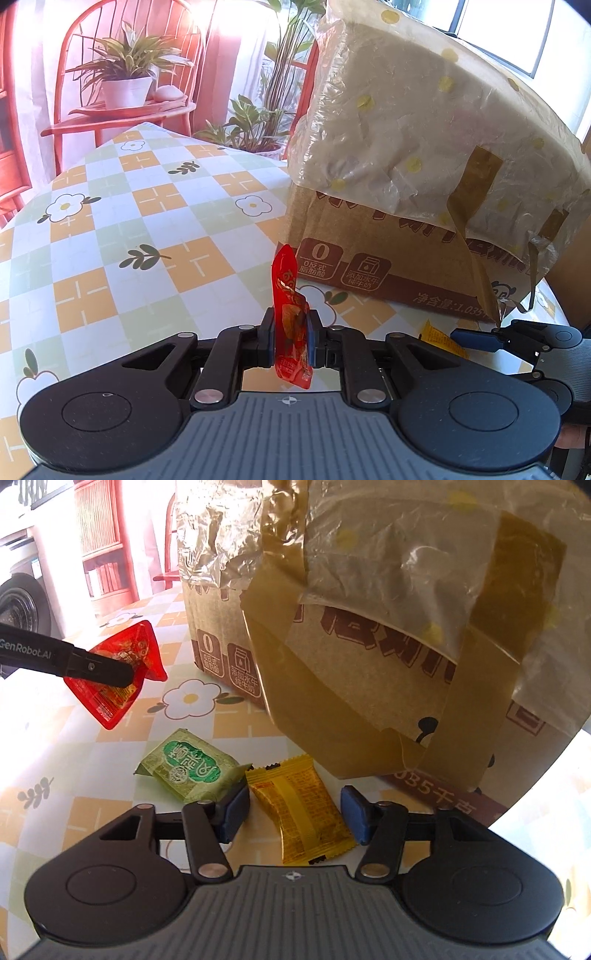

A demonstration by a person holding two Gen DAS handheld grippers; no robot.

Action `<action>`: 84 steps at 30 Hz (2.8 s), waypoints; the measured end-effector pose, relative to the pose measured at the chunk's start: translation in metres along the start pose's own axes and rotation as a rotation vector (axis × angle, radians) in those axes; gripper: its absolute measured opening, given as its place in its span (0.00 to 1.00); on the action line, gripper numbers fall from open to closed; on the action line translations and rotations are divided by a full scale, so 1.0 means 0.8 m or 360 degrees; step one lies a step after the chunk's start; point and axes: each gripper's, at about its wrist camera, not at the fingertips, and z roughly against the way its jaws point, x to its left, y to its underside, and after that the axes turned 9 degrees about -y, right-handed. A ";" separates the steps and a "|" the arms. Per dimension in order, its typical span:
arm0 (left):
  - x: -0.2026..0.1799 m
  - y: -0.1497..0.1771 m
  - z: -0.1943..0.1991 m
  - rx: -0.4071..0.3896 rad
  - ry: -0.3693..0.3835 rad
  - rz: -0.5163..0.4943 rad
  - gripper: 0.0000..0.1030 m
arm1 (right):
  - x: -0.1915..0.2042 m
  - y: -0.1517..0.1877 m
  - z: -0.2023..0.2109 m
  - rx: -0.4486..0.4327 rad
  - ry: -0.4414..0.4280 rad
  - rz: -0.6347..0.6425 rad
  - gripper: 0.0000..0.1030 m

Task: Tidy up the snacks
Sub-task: 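Grasp the gold packet with the right gripper while the left holds the red packet, then carry the red and gold packets over the box and open both grippers, then move both grippers back to the green packet beside the box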

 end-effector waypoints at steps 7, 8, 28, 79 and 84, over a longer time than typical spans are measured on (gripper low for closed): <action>-0.005 0.000 0.003 0.0002 -0.0020 -0.0012 0.16 | -0.001 0.016 0.023 -0.0074 0.0016 -0.0158 0.34; -0.005 0.000 0.005 -0.0002 -0.0025 -0.0014 0.16 | 0.001 0.019 0.027 -0.0094 0.0022 -0.0175 0.34; -0.013 -0.036 0.103 -0.0353 -0.0007 -0.0046 0.16 | 0.059 -0.031 0.150 -0.0700 0.0057 0.0015 0.33; -0.074 -0.178 0.126 -0.0504 0.0157 -0.0204 0.90 | -0.017 -0.132 0.219 -0.0776 0.0352 -0.0236 0.81; -0.051 -0.156 0.129 -0.0473 0.0172 -0.0158 0.90 | 0.000 -0.114 0.216 -0.0775 0.0317 -0.0253 0.83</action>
